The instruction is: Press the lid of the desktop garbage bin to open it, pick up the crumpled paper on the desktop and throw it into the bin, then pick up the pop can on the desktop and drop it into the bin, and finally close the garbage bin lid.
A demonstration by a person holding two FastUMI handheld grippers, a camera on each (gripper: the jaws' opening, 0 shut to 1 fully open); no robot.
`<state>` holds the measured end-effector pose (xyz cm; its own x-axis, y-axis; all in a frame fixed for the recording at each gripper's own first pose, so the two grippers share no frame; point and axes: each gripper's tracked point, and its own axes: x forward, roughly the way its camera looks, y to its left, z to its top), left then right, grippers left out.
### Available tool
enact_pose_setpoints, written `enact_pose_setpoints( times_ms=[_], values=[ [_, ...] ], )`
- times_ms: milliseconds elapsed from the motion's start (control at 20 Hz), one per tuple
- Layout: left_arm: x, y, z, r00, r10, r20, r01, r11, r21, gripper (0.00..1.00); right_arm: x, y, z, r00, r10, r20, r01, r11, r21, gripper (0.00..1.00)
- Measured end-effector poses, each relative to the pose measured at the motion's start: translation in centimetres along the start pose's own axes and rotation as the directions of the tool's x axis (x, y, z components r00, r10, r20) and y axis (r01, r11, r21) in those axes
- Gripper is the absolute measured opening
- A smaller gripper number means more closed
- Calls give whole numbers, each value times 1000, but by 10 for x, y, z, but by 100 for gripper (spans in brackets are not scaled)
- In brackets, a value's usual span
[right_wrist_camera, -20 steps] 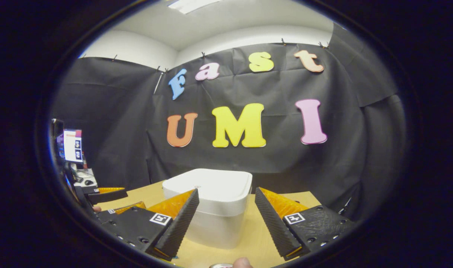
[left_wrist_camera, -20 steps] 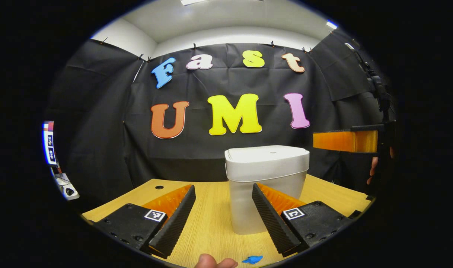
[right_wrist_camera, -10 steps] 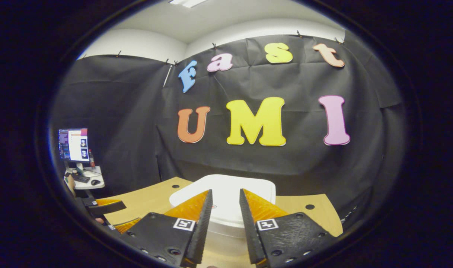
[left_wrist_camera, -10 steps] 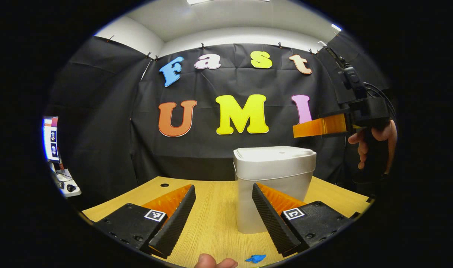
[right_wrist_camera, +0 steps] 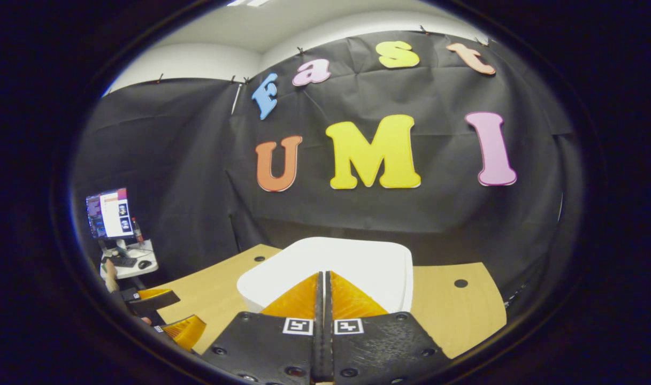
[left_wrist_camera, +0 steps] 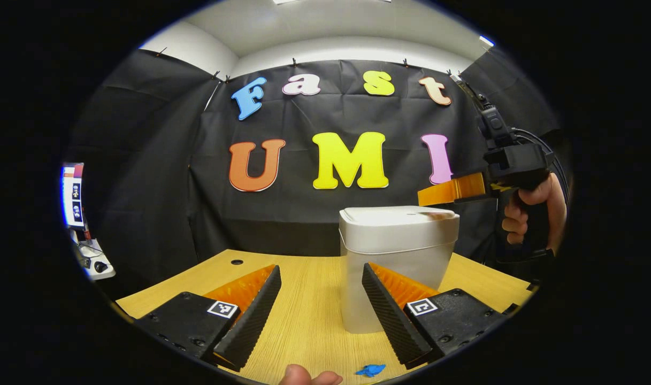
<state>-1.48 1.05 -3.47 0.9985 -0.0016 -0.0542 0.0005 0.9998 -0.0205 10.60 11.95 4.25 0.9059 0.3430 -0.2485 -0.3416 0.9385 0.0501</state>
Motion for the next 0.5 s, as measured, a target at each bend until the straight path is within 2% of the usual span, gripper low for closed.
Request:
enact_pose_setpoints(
  times_ms=[250,350,400,500],
  values=[
    [6,-7,-12,999,-24,-29,23,999,-31,99,6,7,-18,994,62,-88,-62,998,5,0],
    [8,-8,-19,999,-25,-47,23,999,-36,99,7,7,-21,992,60,-111,-67,996,-59,4],
    [9,-11,-20,998,-30,-50,28,999,-43,99,6,6,-19,991,51,-120,-60,996,-72,1],
    [10,-16,-20,998,-41,-47,39,998,-53,99,5,6,-14,994,40,-102,-48,996,-76,1]
  ],
)
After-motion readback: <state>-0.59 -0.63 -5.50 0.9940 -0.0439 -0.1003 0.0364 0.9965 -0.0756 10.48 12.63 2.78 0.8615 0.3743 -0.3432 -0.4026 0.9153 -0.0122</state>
